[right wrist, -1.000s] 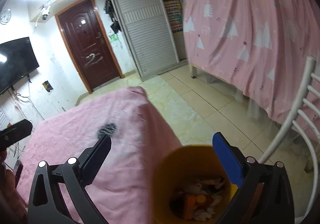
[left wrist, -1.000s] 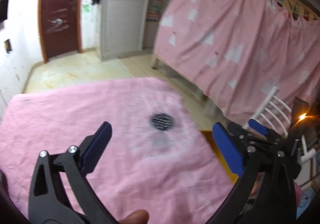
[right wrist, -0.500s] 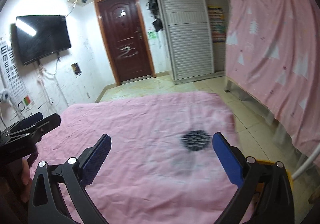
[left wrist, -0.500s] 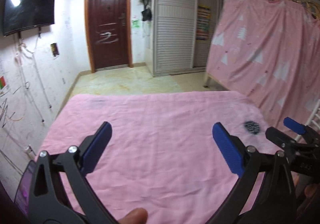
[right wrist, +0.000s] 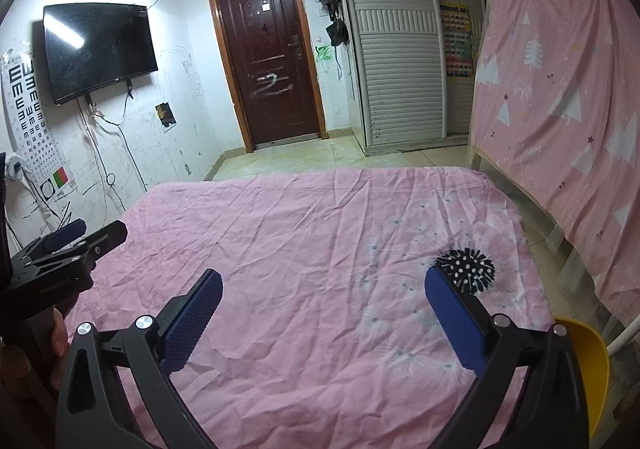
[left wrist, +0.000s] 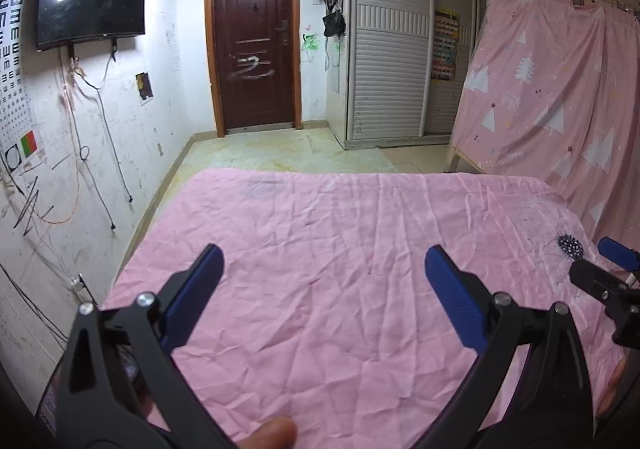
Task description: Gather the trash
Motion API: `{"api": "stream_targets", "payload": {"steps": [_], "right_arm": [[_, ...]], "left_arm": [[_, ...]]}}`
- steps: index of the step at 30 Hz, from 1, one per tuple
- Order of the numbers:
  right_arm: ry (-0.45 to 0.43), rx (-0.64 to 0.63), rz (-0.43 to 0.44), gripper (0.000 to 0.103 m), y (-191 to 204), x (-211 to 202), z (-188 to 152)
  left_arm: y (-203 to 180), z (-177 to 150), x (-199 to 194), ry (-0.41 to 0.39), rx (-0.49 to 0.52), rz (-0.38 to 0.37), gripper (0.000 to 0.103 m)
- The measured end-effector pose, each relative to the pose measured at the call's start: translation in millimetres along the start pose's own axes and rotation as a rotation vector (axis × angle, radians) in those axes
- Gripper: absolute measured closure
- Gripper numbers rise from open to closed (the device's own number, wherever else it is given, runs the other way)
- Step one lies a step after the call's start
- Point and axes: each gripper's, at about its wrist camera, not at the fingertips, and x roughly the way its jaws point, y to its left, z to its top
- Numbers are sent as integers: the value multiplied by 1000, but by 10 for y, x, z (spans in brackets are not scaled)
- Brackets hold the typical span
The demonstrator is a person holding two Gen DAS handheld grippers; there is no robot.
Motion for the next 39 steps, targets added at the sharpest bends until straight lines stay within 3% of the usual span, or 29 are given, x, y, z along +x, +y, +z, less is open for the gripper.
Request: {"api": "stream_targets", "payload": {"steps": [39], "right_arm": [[0,-19,-15,9,33,62,-18]], "left_arm": [[50,-8,63,-1,-20,1,6]]}}
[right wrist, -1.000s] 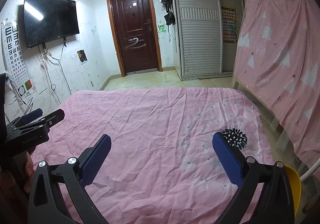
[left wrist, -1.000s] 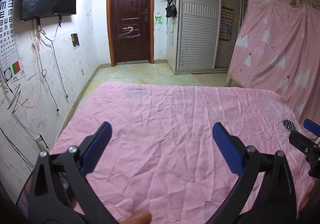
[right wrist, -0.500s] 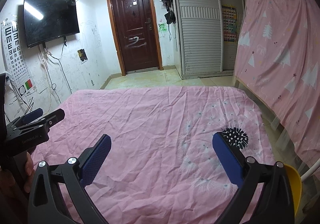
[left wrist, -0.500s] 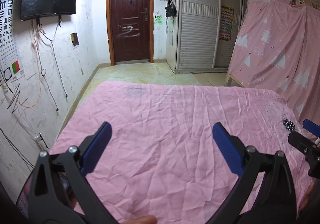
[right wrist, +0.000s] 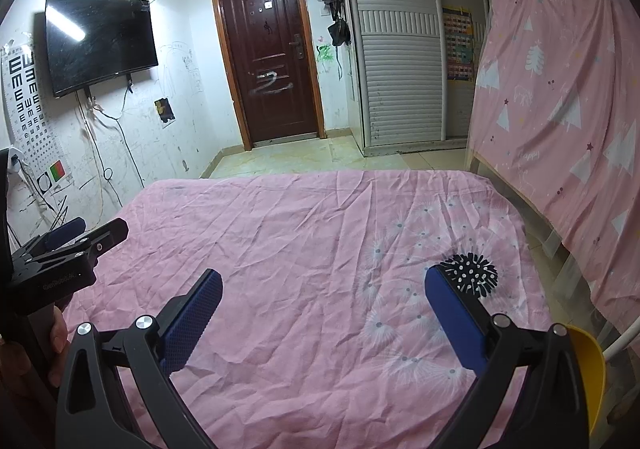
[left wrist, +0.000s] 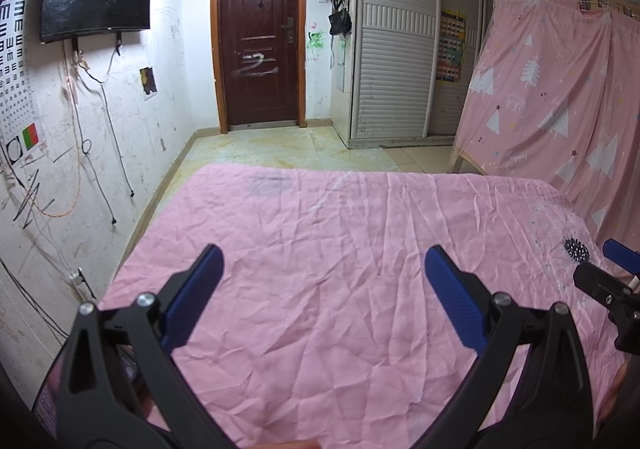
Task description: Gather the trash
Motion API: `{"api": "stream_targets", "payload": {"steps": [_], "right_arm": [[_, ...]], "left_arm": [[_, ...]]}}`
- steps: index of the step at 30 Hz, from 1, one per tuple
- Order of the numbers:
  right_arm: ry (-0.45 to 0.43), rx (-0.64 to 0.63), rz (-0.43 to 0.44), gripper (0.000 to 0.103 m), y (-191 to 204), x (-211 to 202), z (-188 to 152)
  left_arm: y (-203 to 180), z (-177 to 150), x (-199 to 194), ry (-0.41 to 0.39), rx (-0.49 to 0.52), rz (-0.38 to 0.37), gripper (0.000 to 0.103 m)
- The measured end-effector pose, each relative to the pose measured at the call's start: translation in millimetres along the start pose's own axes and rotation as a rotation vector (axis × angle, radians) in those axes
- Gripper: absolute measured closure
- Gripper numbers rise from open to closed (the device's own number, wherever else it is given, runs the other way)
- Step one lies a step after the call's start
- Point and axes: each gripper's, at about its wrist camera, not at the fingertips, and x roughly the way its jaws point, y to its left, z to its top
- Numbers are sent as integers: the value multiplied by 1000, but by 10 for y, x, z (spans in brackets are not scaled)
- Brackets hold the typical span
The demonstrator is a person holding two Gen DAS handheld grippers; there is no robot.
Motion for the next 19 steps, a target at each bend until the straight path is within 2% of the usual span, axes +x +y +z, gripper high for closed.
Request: {"api": "stream_targets", "payload": {"steps": [19], "right_arm": [[3,0,-2,9,-13,7,-4]], "left_arm": [[29,0,12,13,-13,3,6]]}}
